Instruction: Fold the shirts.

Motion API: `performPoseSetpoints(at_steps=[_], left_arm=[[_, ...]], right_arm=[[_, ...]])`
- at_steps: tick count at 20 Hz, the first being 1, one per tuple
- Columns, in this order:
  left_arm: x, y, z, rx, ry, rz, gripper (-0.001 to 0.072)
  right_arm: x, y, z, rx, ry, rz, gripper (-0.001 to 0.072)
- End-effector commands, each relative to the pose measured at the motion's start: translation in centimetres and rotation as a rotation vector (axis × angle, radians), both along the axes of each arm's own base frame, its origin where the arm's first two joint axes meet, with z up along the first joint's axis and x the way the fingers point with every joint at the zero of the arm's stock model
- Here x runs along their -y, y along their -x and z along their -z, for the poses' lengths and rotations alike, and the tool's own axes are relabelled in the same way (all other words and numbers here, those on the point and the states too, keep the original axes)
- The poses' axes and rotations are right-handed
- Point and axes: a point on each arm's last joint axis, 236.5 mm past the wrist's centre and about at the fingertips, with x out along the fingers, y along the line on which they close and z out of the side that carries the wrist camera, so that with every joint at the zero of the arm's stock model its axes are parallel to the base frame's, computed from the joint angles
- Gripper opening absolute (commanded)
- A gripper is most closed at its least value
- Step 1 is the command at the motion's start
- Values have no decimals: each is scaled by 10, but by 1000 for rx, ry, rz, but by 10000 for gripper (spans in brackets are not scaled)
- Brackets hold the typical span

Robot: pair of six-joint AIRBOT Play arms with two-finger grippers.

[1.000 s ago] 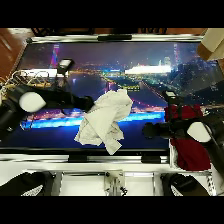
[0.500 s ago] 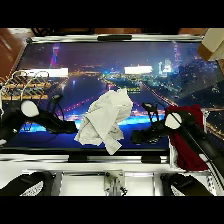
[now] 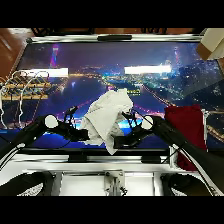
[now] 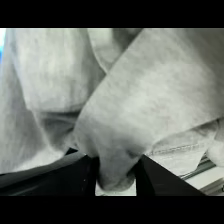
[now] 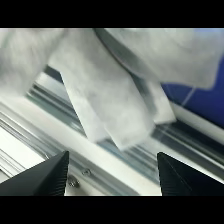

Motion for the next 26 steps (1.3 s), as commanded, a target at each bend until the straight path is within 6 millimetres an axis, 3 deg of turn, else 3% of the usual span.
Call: performPoseSetpoints(at_steps=[1, 3, 5, 6, 8, 9, 11, 12, 14, 16, 18, 20, 21, 23, 24, 25, 26], left_arm=[[3, -10, 7, 35, 2, -12, 166], [4, -12, 5, 57, 5, 19, 46], [5, -15, 1, 70, 9, 20, 40], [6, -18, -2, 79, 12, 23, 39], [9, -25, -8, 103, 20, 34, 39], [11, -27, -12, 115, 25, 48, 38], [12, -30, -23, 133, 19, 99, 38], [8, -33, -29, 152, -5, 131, 38], [-16, -48, -51, 231, -118, 212, 36], [-57, -75, -95, 341, -265, 222, 36], [-108, -108, -178, 528, -398, 148, 36], [-148, -128, -285, 761, -432, -44, 36], [-164, -127, -350, 908, -416, -137, 37], [-186, -103, -472, 1208, -373, -294, 37], [-194, -80, -525, 1350, -352, -353, 37], [-199, -57, -564, 1458, -334, -394, 37], [-201, -35, -590, 1529, -312, -425, 37]], right_arm=[[-22, -16, 12, 17, -53, 69, 659], [-23, -17, 20, 4, -45, 83, 658], [-23, -14, 27, -30, -34, 91, 657], [-26, -14, 28, -45, -44, 105, 620], [-28, -20, 27, -39, -51, 136, 322], [-30, -22, 27, -38, -55, 151, 318], [-31, -18, 23, -51, -61, 131, 83], [-29, -16, 19, -42, -51, 92, 74], [-9, -14, 3, 31, 17, -48, 73], [44, -31, -28, 183, 216, -167, 73], [115, -74, -95, 431, 452, -168, 73], [184, -117, -204, 771, 606, -21, 73], [213, -126, -267, 948, 638, 90, 73], [257, -112, -399, 1304, 595, 332, 73], [270, -93, -449, 1438, 540, 420, 73], [281, -69, -492, 1553, 480, 498, 73], [289, -47, -520, 1627, 421, 565, 73]])
